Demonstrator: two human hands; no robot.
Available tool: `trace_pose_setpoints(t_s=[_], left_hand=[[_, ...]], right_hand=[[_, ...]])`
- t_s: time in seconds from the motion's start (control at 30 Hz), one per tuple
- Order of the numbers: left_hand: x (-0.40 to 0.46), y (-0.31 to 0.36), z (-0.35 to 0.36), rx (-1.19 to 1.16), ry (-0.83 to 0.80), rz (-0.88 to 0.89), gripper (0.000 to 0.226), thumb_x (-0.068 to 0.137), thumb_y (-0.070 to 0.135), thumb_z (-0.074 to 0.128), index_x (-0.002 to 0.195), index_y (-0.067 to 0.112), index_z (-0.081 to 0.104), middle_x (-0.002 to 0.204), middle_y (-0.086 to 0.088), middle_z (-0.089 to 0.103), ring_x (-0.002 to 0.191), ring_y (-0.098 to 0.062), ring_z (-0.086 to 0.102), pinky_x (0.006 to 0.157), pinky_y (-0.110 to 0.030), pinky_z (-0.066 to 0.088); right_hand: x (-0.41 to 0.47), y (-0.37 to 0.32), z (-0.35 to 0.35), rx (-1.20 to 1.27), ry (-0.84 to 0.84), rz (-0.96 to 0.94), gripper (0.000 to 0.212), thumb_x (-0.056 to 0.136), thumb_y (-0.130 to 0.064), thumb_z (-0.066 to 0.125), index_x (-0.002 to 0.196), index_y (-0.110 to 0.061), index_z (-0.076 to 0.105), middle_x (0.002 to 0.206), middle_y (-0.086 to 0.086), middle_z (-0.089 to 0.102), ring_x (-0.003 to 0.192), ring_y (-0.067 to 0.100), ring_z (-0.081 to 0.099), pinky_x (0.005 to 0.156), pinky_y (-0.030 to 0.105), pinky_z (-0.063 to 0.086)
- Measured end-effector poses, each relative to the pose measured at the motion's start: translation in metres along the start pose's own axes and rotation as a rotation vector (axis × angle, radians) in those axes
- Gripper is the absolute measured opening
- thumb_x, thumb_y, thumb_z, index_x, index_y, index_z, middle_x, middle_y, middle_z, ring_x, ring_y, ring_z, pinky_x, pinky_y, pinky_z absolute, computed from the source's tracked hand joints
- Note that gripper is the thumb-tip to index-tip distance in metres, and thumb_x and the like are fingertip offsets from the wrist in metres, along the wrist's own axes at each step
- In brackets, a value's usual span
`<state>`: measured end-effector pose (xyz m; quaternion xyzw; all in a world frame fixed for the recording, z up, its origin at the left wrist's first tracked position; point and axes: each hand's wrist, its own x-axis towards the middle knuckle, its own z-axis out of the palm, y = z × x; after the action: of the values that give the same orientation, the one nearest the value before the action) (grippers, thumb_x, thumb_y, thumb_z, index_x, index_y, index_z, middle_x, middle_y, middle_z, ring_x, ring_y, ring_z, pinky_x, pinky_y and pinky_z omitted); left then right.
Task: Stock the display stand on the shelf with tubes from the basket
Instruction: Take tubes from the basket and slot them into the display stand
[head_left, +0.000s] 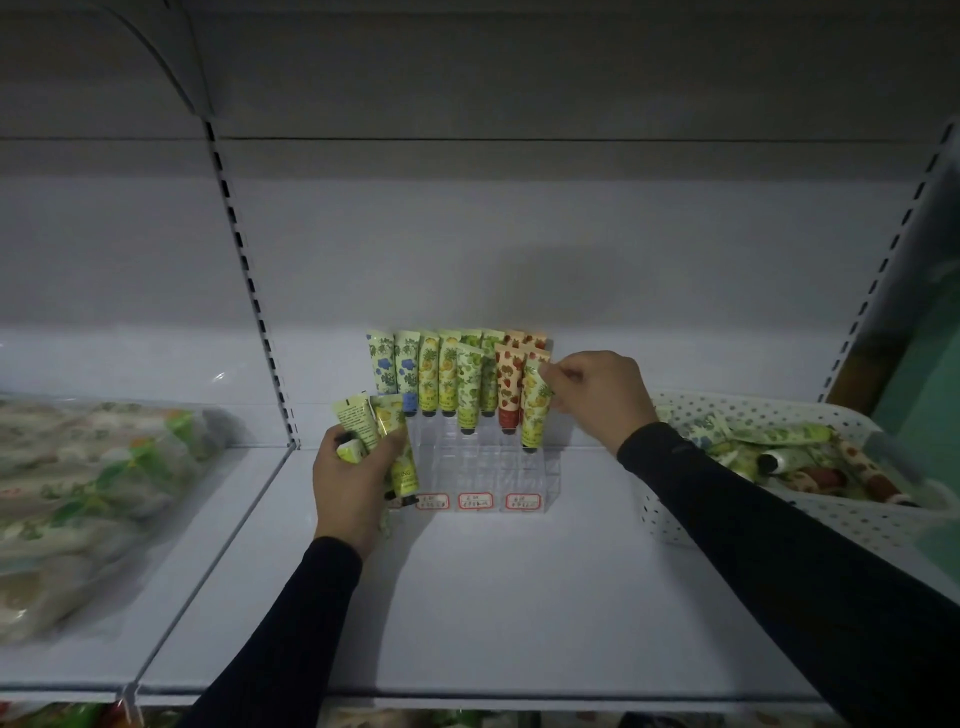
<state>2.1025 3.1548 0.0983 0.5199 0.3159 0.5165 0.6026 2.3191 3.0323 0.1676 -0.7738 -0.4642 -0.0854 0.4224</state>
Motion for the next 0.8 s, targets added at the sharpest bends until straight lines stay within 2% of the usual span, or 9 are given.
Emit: trace_pose_setpoints(t_s=[0.37, 0.53, 0.67, 0.8], left_hand=[[0.002, -0.002, 0.0, 0.006, 0.007, -0.015, 0.027, 0.085, 0.01, 0.075, 0.106, 0.005, 0.06, 0.099, -0.012, 0.073, 0.074, -0.022, 0.071, 0.058, -0.035, 0.06], [0.0, 0.0, 0.0, 0.006, 0.006, -0.004, 0.024, 0.085, 0.008, 0.074, 0.103, 0.005, 0.059, 0.094, -0.009, 0.072, 0.065, -0.013, 0.07, 0.052, -0.026, 0.055], [0.001, 0.001, 0.0, 0.007, 0.002, -0.003, 0.024, 0.085, 0.008, 0.074, 0.103, 0.006, 0.059, 0.093, -0.009, 0.071, 0.063, -0.012, 0.07, 0.05, -0.026, 0.054], [0.001, 0.002, 0.0, -0.011, 0.0, -0.011, 0.022, 0.085, 0.008, 0.074, 0.101, 0.007, 0.058, 0.094, -0.009, 0.071, 0.064, -0.014, 0.069, 0.05, -0.026, 0.054]], right_hand=[[0.001, -0.01, -0.001, -0.068, -0.002, -0.035, 0.04, 0.093, -0.033, 0.06, 0.07, -0.002, 0.069, 0.068, 0.011, 0.069, 0.07, 0.027, 0.065, 0.076, 0.038, 0.053], [-0.003, -0.008, -0.003, -0.084, -0.011, -0.065, 0.041, 0.095, -0.035, 0.057, 0.071, -0.004, 0.069, 0.067, 0.009, 0.068, 0.068, 0.025, 0.063, 0.072, 0.036, 0.052], [-0.001, -0.013, -0.011, -0.087, 0.065, -0.138, 0.043, 0.095, -0.032, 0.058, 0.067, -0.002, 0.065, 0.061, 0.013, 0.063, 0.062, 0.029, 0.058, 0.064, 0.035, 0.048], [-0.001, -0.029, -0.013, -0.039, 0.089, -0.179, 0.035, 0.094, -0.031, 0.06, 0.074, -0.005, 0.072, 0.068, 0.008, 0.069, 0.066, 0.022, 0.062, 0.067, 0.029, 0.045]])
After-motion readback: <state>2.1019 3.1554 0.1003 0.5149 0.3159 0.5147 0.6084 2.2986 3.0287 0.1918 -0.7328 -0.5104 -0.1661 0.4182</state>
